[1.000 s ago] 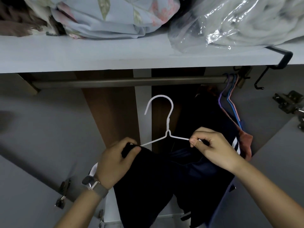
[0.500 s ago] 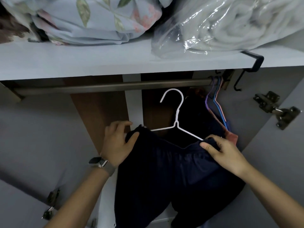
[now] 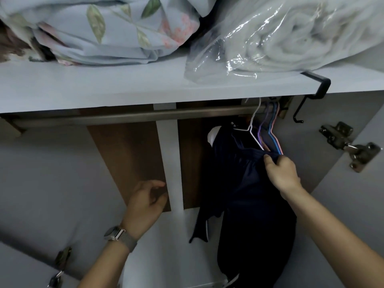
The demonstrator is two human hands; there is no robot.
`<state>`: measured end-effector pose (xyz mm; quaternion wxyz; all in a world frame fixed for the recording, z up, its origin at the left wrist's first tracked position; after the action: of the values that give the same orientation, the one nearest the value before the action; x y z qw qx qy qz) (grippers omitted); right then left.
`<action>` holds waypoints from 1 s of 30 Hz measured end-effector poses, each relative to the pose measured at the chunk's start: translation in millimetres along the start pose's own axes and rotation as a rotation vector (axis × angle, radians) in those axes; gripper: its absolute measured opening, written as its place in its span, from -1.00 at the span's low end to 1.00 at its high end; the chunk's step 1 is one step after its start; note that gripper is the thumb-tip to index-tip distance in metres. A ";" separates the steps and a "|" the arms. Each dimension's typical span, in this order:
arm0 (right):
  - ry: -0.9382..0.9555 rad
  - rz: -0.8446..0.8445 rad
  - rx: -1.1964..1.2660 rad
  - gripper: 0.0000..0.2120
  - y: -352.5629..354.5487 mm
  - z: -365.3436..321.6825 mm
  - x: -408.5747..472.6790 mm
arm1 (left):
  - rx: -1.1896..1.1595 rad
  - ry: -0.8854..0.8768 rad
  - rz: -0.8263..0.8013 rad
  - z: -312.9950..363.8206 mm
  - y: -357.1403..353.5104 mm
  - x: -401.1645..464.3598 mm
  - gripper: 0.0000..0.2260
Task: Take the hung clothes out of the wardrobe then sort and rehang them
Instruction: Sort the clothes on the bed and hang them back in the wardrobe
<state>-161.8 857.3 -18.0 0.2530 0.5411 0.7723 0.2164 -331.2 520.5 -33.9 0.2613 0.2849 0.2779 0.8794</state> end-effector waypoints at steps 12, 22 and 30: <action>0.148 -0.070 -0.738 -0.73 -60.9 2.6 11.0 | 0.014 0.000 0.032 -8.8 -4.5 -12.0 -0.77; 0.122 -0.061 -0.817 -0.70 -66.9 7.6 18.3 | -0.081 -0.083 -0.115 19.0 -54.2 18.8 -0.80; 0.114 -0.046 -0.599 -0.63 -21.8 35.5 -25.5 | -0.170 -0.190 -0.256 36.3 -88.5 9.9 -0.79</action>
<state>-148.2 828.3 -54.9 0.3621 0.4119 0.6991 0.4589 -288.0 601.7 -61.9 0.4193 0.3058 0.2107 0.8285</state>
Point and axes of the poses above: each hand's wrist, its own x-axis towards the middle knuckle, its own y-axis out of the back of the hand, z = x × y, the point moved 9 cm from there along x, towards the middle knuckle, and after that the axes turned 15 degrees about -y, right-handed, at the moved point
